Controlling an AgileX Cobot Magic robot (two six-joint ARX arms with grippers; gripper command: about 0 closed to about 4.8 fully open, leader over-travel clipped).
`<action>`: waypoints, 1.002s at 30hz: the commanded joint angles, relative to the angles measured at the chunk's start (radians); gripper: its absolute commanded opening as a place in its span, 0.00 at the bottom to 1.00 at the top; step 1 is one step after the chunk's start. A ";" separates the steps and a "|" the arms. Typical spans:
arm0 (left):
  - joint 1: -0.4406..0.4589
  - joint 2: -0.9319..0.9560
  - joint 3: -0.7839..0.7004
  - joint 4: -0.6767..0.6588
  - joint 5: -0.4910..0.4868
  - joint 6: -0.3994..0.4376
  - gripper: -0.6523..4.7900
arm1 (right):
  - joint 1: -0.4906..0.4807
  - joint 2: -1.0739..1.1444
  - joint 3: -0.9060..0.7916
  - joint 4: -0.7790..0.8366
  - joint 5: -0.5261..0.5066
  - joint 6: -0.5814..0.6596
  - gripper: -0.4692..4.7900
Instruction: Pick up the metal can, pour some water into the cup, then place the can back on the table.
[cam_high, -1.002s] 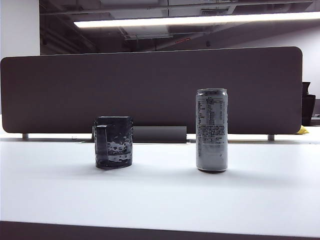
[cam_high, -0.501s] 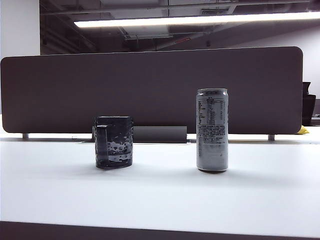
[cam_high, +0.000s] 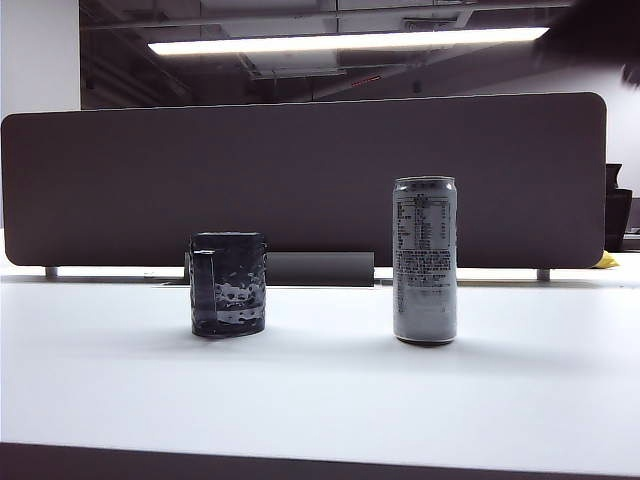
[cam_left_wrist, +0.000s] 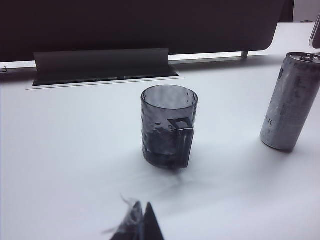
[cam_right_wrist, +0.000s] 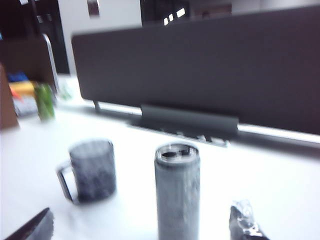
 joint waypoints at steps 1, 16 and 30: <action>-0.001 0.001 0.001 0.006 0.002 -0.003 0.11 | -0.001 0.154 0.008 0.173 0.069 -0.013 1.00; 0.000 0.001 0.001 0.006 0.001 -0.003 0.11 | -0.175 0.950 0.225 0.577 -0.135 0.053 1.00; 0.000 0.001 0.001 0.005 0.001 -0.003 0.11 | -0.188 1.264 0.390 0.673 -0.121 0.060 1.00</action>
